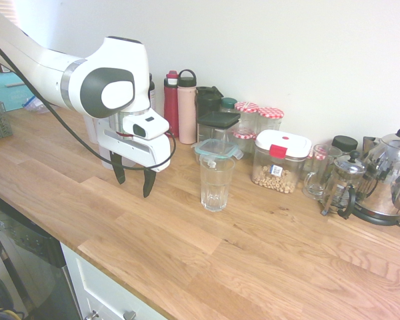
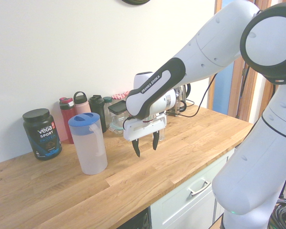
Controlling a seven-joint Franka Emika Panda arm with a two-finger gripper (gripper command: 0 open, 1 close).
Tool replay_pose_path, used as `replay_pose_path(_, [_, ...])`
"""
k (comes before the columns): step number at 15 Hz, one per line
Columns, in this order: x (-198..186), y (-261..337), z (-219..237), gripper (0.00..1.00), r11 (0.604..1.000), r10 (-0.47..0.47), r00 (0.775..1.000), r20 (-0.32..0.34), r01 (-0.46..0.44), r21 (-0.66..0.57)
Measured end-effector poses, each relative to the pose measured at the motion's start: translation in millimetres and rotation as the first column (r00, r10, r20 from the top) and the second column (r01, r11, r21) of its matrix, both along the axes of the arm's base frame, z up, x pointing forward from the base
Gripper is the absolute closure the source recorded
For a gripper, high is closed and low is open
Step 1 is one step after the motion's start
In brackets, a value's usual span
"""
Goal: Pour me some water
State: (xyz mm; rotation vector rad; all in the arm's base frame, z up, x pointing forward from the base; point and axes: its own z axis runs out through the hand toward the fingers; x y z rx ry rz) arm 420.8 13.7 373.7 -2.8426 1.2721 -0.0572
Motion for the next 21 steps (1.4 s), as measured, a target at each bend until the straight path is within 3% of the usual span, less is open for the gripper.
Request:
replay_pose_path(4, [2,9,29,0.0,1.0,0.028,0.999,0.023,-0.028,0.004])
replay_pose_path(8, [-28,66,127,0.0,0.993,0.118,0.983,0.14,-0.117,-0.016])
replay_pose_path(10, [-43,104,146,0.0,0.99,0.143,0.971,0.194,-0.143,-0.015])
replay_pose_path(16, [-49,196,148,0.0,0.99,0.141,0.897,0.418,-0.129,-0.058])
replay_pose_path(20, [-31,196,123,0.0,0.993,0.115,0.902,0.415,-0.088,-0.084])
replay_pose_path(21, [-26,195,117,1.0,0.993,0.112,0.905,0.41,-0.086,-0.083])
